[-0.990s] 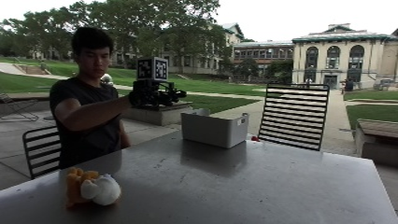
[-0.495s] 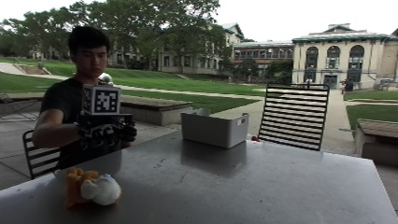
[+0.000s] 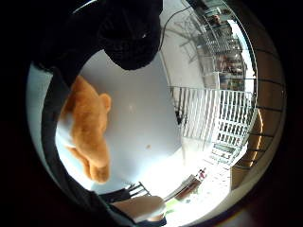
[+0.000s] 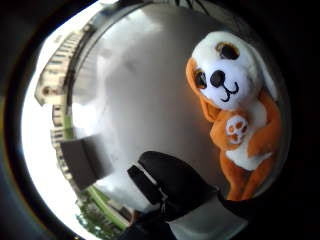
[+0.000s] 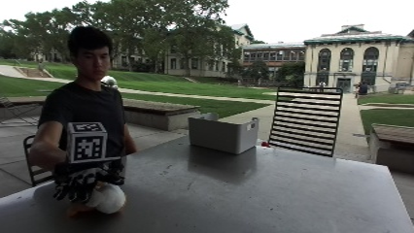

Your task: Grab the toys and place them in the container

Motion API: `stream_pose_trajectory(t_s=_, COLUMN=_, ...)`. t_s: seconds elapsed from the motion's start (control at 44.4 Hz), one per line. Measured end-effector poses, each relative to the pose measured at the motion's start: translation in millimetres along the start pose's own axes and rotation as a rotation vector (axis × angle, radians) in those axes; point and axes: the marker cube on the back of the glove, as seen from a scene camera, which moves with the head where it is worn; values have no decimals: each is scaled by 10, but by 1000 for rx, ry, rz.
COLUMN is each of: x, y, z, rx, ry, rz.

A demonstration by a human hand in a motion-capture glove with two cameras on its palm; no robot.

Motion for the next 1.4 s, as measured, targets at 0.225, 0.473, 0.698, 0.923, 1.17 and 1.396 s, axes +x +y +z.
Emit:
stream_pose_trajectory(t_s=0.225, x=160, y=-32, z=388, rx=-125, ry=-8, rz=50)
stream_pose_trajectory(t_s=0.473, x=280, y=-62, z=716, rx=-157, ry=-53, rz=100)
stream_pose_trajectory(t_s=0.698, x=347, y=-46, z=864, rx=-192, ry=-210, rz=132)
stream_pose_trajectory(t_s=0.923, x=319, y=-23, z=793, rx=-159, ry=-195, rz=152)
stream_pose_trajectory(t_s=1.17, x=326, y=11, z=614, rx=-103, ry=-34, rz=165)
stream_pose_trajectory(t_s=1.396, x=333, y=-52, z=584, rx=-110, ry=-88, rz=174)
